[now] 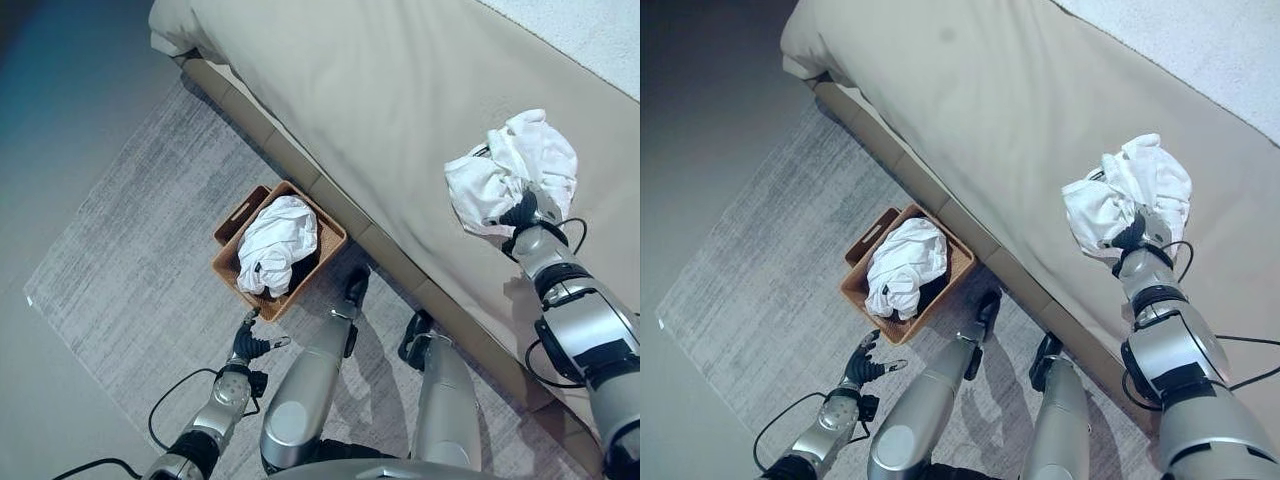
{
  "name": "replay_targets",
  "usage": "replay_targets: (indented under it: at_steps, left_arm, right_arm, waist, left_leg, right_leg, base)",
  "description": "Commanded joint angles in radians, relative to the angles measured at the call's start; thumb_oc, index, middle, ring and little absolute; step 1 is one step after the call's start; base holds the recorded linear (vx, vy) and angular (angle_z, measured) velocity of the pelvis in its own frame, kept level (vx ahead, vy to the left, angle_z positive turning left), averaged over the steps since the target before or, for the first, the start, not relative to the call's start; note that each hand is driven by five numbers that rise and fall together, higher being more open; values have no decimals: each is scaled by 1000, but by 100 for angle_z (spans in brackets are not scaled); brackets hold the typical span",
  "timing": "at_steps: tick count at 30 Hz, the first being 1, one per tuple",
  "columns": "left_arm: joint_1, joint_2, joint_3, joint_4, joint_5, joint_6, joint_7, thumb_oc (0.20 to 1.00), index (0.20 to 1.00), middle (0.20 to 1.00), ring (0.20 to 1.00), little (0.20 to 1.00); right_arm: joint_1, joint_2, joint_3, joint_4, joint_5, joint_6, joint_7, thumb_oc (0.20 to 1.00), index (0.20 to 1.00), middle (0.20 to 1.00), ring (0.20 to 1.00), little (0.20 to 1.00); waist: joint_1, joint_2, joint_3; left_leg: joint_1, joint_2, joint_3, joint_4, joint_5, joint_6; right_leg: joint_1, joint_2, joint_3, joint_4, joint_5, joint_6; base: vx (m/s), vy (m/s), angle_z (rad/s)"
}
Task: Pick up clothes into the bucket
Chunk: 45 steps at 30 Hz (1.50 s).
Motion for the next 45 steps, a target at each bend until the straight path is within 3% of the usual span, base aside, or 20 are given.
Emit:
replay_targets:
  at_steps: [1,2,3,4,5,6,13,14,21,27,30,35,38,40,41,45]
  left_arm:
    - [41,32,-5,-55,-48,3,4,1000,1000,1000,1000,1000]
    - [36,27,-6,-62,-52,8,0,1000,1000,1000,1000,1000]
    - [36,25,-6,-64,-54,10,-5,1000,1000,1000,1000,1000]
    - [24,18,-10,-60,-55,15,-7,1000,1000,1000,1000,1000]
    - [28,18,-11,-58,-56,15,-7,1000,1000,1000,1000,1000]
    - [14,11,-13,-51,-55,19,2,1000,1000,1000,1000,1000]
    - [18,6,-3,-58,-47,5,44,1000,1000,1000,1000,1000]
    - [26,9,6,-65,-40,-6,55,1000,1000,1000,1000,1000]
    - [19,27,40,-67,-11,-49,80,1000,1000,1000,1000,1000]
    - [10,64,74,-149,-15,-70,66,1000,1000,1000,1000,1000]
    - [14,103,100,-252,-33,-84,42,1000,1000,1000,1000,1000]
    - [5,211,156,-536,-176,-89,-91,1000,1000,1000,1000,1000]
    - [-30,255,163,-598,-227,-78,-144,1000,1000,1000,1000,1000]
    - [-49,278,156,-634,-249,-71,-168,1000,1000,1000,1000,1000]
    - [-125,338,131,-694,-272,-56,-206,1000,1000,1000,1000,1000]
    - [-237,386,63,-721,-293,-31,-245,1000,1000,1000,1000,1000]
  right_arm:
    - [-24,-73,15,74,-35,81,41,1000,1000,1000,1000,1000]
    - [-16,-78,16,69,-40,80,49,1000,1000,1000,1000,1000]
    - [-2,-82,18,64,-40,77,57,843,843,843,843,843]
    - [-15,-76,23,46,-37,74,49,313,313,313,313,313]
    - [-11,-74,25,47,-37,74,50,200,200,200,200,200]
    - [-31,-60,23,18,-21,67,13,200,200,200,200,200]
    - [-86,-55,15,-178,39,17,-130,200,200,200,200,200]
    - [-85,-76,-3,-302,50,-5,-191,200,200,200,200,200]
    - [-102,-221,-97,-677,-11,-42,-369,200,200,200,200,200]
    - [-86,-295,-188,-871,-18,-70,-413,200,200,200,200,200]
    - [-72,-305,-208,-936,2,-89,-382,200,200,200,200,200]
    - [-7,-285,-197,-997,176,-142,-202,200,200,200,200,200]
    - [22,-301,-167,-1021,224,-149,-113,200,200,200,200,200]
    - [43,-299,-163,-1030,255,-155,-83,200,200,200,200,200]
    - [80,-315,-135,-1063,310,-161,7,200,200,200,200,200]
    - [131,-352,-80,-1131,407,-151,131,200,200,200,200,200]
  waist:
    - [3,4,4]
    - [1,8,4]
    - [-3,3,4]
    - [-9,2,4]
    - [-9,-1,4]
    - [-20,-7,4]
    - [-59,-34,4]
    - [-74,-45,4]
    - [-108,-82,4]
    - [-127,-109,-41]
    - [-136,-122,-82]
    - [-163,-135,-198]
    - [-177,-139,-240]
    - [-182,-138,-260]
    - [-197,-140,-300]
    - [-216,-147,-366]
  left_leg:
    - [-18,-22,13,135,-151,31]
    - [-44,-21,20,130,-119,34]
    - [-35,-22,21,143,-153,33]
    - [-61,-18,28,135,-119,35]
    - [-45,-19,26,145,-153,33]
    - [-66,-12,38,130,-119,34]
    - [-63,0,68,116,-117,26]
    - [-51,6,79,109,-119,23]
    - [34,30,122,86,-135,21]
    - [138,48,147,60,-154,21]
    - [207,57,162,24,-157,20]
    - [358,65,177,-107,-134,15]
    - [401,69,177,-156,-115,9]
    - [424,71,175,-177,-110,7]
    - [463,78,174,-202,-106,1]
    - [518,93,185,-230,-108,-5]
  right_leg:
    - [0,-30,60,-43,84,46]
    - [-24,-30,54,-55,117,38]
    - [-19,-27,66,-43,87,45]
    - [-47,-25,63,-55,120,37]
    - [-34,-25,73,-41,88,44]
    - [-58,-20,73,-62,125,36]
    - [-67,-3,102,-96,150,40]
    - [-61,3,114,-112,157,43]
    - [5,31,169,-181,194,65]
    - [101,48,201,-233,207,74]
    - [171,57,215,-280,217,80]
    - [314,76,210,-395,236,93]
    - [354,82,200,-431,244,95]
    - [374,83,193,-445,244,96]
    - [410,87,185,-466,242,99]
    - [462,92,180,-491,241,101]
  base:
    - [-34,50,-8]
    - [43,23,-8]
    - [-127,73,-10]
    - [50,3,-8]
    - [-120,68,-13]
    - [-33,37,-11]
    - [-39,35,-15]
    - [-10,22,-25]
    - [7,36,-28]
    - [69,21,-26]
    - [123,5,-35]
    - [135,-27,-23]
    - [101,-44,-4]
    - [79,-39,-4]
    - [112,-50,-6]
    - [114,-58,8]
